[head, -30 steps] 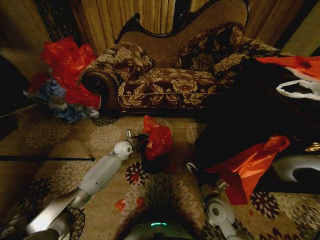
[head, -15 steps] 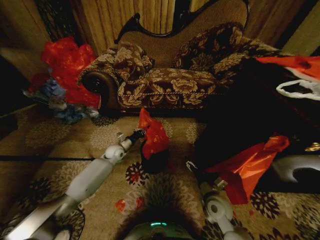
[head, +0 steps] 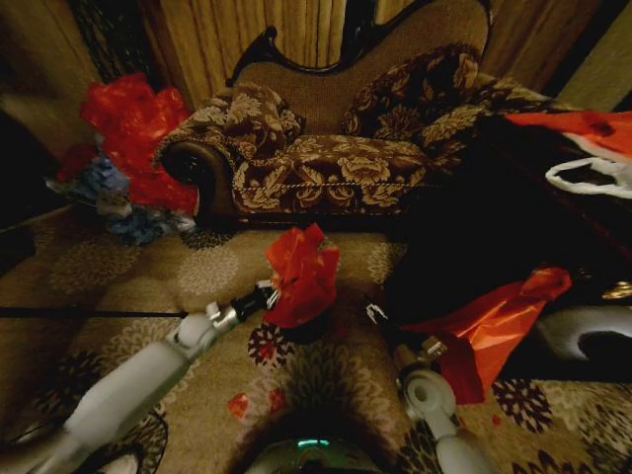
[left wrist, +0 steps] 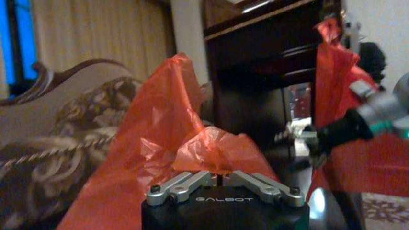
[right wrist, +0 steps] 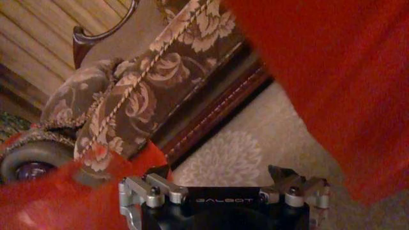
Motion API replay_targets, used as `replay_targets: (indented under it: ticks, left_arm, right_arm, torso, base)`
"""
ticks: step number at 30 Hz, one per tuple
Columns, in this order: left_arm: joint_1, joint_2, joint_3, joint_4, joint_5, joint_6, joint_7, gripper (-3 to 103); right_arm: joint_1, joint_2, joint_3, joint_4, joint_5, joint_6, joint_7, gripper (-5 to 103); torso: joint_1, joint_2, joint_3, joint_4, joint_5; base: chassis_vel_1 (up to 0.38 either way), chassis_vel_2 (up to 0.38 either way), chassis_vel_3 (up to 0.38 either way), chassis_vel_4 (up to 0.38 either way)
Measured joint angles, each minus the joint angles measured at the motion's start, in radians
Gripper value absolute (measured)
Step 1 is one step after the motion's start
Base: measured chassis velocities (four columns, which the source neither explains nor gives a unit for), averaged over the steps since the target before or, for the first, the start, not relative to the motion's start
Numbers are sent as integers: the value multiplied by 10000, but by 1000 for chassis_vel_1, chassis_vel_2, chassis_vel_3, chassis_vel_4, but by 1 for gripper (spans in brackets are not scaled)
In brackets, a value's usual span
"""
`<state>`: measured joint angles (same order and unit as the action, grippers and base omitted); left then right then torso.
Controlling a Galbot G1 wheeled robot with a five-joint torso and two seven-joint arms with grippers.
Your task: Place a garbage bag over the trash bin.
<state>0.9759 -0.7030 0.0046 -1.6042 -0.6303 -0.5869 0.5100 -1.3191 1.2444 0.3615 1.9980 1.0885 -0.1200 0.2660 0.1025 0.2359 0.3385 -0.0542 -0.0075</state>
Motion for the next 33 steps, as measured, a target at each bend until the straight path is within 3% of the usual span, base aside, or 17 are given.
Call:
replay_targets:
  ticks: [10, 13, 18, 24, 30, 33]
  left_arm:
    - [742, -324, -364, 789, 192, -475, 16, 0]
    - [970, -376, -516, 972, 207, -515, 88, 0]
    - [1168, -352, -675, 1082, 209, -525, 108, 0]
    - [1392, -374, -837, 1201, 191, -525, 56, 0]
    - [1325, -480, -847, 1256, 150, -518, -107, 0]
    - [1200, -566, -805, 1332, 125, -480, -199, 0]
  right_arm:
    - [-62, 224, -1, 252, 211, -203, 292, 100]
    - [85, 178, 110, 331, 1141, -435, 951, 100]
    - [620, 116, 167, -37, 1829, -688, 1353, 100]
    - [2109, 11, -174, -1586, 3332, -1541, 2192, 100]
    - [2824, -16, -641, -3028, 3407, -2308, 2068, 100]
    - [2628, -155, -749, -3325, 3515, -2873, 1432, 100]
  torso:
    - [0, 0, 0, -1, 0]
    - [0, 0, 1, -6, 1]
    - [1, 0, 1, -2, 1]
    - [2, 0, 2, 1, 0]
    - [2, -1, 2, -1, 1]
    - [2, -2, 2, 0, 0]
  base:
    - [0, 0, 0, 0]
    - [0, 0, 0, 0]
    - [0, 0, 0, 0]
    - [0, 0, 0, 0]
    - [0, 0, 0, 0]
    - [0, 0, 0, 0]
